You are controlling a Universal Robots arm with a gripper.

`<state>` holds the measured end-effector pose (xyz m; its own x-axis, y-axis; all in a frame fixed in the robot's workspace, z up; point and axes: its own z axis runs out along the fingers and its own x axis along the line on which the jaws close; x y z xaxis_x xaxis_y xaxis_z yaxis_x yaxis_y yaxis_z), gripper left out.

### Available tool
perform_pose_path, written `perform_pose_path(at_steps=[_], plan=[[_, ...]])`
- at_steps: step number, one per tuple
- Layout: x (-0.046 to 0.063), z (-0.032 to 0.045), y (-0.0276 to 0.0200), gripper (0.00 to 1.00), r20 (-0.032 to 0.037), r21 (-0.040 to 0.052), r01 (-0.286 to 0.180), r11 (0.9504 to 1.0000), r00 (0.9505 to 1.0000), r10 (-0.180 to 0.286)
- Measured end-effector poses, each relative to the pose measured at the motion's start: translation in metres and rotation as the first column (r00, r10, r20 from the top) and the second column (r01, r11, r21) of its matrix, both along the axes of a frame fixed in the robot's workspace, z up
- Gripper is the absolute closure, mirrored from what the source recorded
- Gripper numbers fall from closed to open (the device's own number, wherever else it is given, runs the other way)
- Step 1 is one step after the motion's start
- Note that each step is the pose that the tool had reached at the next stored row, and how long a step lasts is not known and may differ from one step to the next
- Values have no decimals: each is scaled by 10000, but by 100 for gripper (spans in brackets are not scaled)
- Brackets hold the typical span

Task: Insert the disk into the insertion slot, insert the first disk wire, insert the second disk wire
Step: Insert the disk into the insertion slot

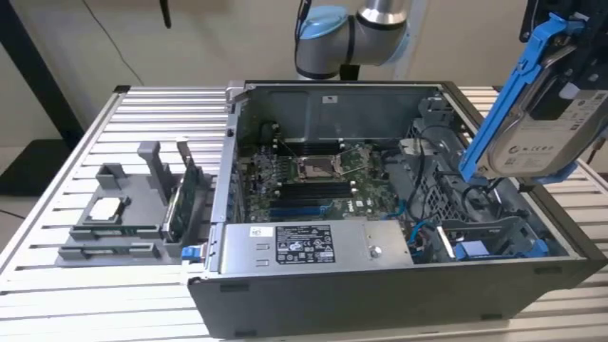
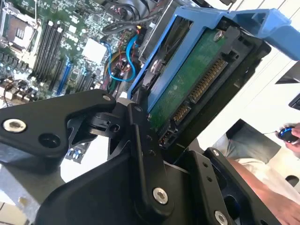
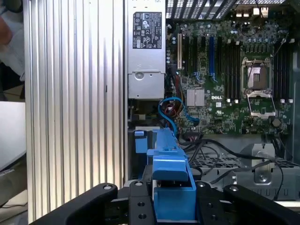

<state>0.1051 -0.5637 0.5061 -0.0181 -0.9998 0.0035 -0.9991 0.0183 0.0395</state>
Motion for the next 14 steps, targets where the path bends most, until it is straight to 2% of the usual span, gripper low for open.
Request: perform_pose_path(at_steps=[14], plan=[[7,-12,-47,67,0,1,3,10000,10000,-3]])
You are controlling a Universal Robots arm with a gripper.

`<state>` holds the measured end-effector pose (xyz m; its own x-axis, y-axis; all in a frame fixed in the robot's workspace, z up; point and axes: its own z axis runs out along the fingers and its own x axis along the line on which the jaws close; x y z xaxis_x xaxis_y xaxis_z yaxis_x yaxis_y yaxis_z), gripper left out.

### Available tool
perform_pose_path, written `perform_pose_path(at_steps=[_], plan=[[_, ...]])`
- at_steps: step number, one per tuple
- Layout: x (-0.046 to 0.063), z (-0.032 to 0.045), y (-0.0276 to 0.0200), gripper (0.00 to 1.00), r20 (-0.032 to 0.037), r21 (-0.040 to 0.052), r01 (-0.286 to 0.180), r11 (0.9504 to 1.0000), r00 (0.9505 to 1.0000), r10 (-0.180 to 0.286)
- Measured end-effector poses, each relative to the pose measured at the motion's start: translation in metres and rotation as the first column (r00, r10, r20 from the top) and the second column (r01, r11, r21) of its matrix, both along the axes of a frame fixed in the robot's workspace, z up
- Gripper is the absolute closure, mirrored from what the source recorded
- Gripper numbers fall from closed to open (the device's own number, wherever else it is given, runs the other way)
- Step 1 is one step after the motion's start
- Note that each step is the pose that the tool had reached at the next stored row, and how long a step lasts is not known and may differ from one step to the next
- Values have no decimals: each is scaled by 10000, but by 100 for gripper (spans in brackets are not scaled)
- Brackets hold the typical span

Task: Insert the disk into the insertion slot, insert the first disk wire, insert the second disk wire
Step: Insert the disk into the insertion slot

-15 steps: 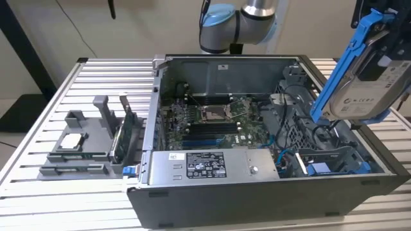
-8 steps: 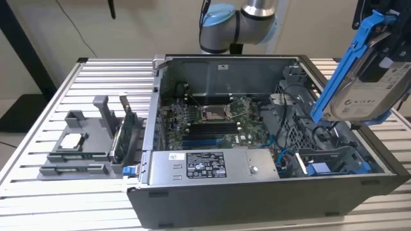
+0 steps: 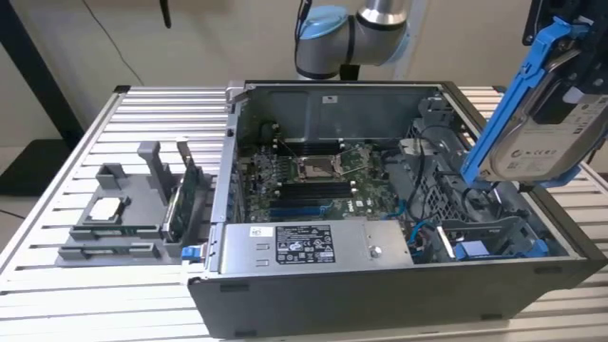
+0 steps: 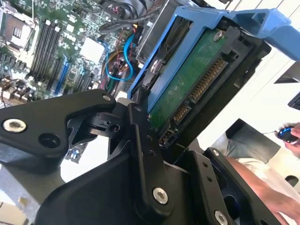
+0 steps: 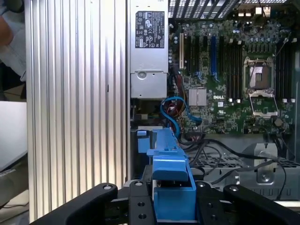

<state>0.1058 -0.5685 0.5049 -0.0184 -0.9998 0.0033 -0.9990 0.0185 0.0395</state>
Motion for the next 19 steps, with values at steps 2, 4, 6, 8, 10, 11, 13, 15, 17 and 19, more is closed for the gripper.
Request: perform_pose_path(at_steps=[2,4,6,8,10,11,13,15,17,19], plan=[[1,-2,-6,67,0,0,0,10000,10000,0],[1,-4,-13,67,0,-1,1,10000,10000,-1],[3,-7,-20,67,0,0,0,10000,10000,0],[4,-10,-25,67,0,1,1,10000,10000,-1],[4,-9,-25,67,0,-1,1,10000,10000,-1],[4,-8,-25,67,0,-2,1,10000,10000,-1],[5,-11,-27,67,0,-1,0,10000,10000,0],[7,-34,-41,67,-7,0,0,10000,10000,0],[14,-67,-57,67,-17,-1,1,10000,10000,-1],[17,-102,-61,67,-20,-3,3,10000,10000,-3]])
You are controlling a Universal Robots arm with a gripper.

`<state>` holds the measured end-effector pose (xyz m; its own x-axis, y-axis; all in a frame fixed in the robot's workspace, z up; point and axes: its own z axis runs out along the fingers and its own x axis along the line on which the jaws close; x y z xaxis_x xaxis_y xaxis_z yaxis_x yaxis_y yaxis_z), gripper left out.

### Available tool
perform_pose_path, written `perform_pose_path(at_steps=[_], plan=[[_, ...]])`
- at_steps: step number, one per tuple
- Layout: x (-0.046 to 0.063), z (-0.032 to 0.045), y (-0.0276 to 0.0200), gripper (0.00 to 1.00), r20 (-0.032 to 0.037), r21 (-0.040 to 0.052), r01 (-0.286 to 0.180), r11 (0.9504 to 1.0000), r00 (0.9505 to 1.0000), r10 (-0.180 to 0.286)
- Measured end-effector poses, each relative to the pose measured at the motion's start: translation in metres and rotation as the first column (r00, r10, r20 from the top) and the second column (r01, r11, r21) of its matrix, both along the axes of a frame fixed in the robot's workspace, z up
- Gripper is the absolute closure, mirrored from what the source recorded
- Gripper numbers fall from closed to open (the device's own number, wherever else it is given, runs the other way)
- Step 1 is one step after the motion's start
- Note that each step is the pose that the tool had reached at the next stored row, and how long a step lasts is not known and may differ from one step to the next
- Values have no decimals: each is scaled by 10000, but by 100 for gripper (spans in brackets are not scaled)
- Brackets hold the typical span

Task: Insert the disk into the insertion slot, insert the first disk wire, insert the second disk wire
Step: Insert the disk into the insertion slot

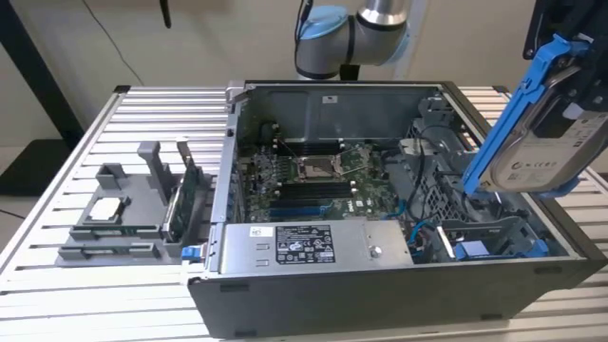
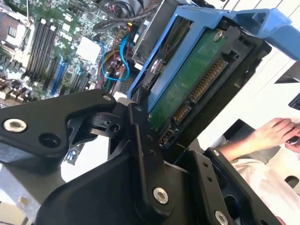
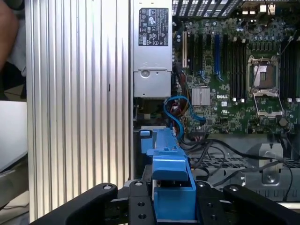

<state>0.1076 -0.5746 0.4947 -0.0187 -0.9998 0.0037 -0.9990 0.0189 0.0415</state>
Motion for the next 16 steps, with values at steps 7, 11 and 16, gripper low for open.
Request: perform_pose_path(at_steps=[7,11,16], plan=[[5,-55,-2,67,-2,2,-1,10000,10000,1],[5,-67,-2,67,-1,5,-1,10000,10000,1],[6,-130,-2,67,-2,1,-1,10000,10000,1]])
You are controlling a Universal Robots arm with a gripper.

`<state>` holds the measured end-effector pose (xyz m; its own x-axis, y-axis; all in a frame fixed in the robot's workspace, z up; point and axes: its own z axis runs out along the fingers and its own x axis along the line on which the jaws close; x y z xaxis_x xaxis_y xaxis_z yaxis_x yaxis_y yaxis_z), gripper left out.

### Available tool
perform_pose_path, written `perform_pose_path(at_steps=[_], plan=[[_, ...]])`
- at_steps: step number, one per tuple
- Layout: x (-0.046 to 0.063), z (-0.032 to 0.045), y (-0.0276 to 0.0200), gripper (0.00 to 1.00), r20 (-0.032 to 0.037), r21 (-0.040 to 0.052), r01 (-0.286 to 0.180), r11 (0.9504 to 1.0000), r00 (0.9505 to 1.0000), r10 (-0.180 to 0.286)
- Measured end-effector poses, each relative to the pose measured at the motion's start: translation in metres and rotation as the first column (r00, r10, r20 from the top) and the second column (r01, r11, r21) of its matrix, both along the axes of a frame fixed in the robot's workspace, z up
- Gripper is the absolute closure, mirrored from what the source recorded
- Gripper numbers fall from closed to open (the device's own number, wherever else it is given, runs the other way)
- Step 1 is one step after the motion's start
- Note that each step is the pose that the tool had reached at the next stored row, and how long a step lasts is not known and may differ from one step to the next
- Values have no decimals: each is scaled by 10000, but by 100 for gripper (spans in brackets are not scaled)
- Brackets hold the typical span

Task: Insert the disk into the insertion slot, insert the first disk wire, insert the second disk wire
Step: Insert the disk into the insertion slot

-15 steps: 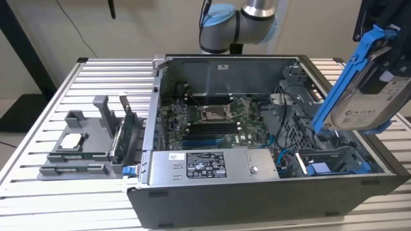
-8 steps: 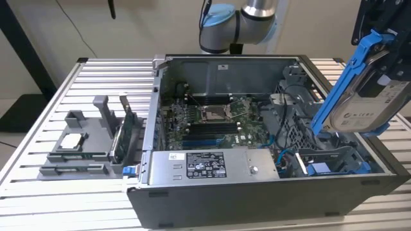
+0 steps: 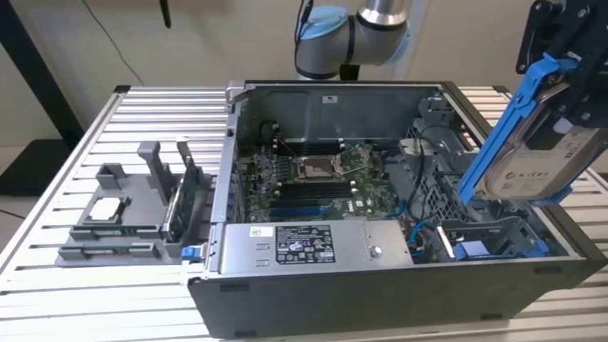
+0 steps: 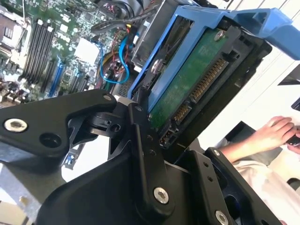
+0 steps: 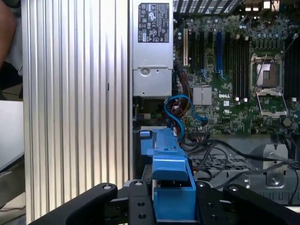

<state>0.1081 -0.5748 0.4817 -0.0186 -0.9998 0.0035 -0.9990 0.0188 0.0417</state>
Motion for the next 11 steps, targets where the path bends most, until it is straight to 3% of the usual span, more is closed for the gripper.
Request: perform_pose_path(at_steps=[11], plan=[[20,-149,0,67,1,-1,1,10000,10000,-1]])
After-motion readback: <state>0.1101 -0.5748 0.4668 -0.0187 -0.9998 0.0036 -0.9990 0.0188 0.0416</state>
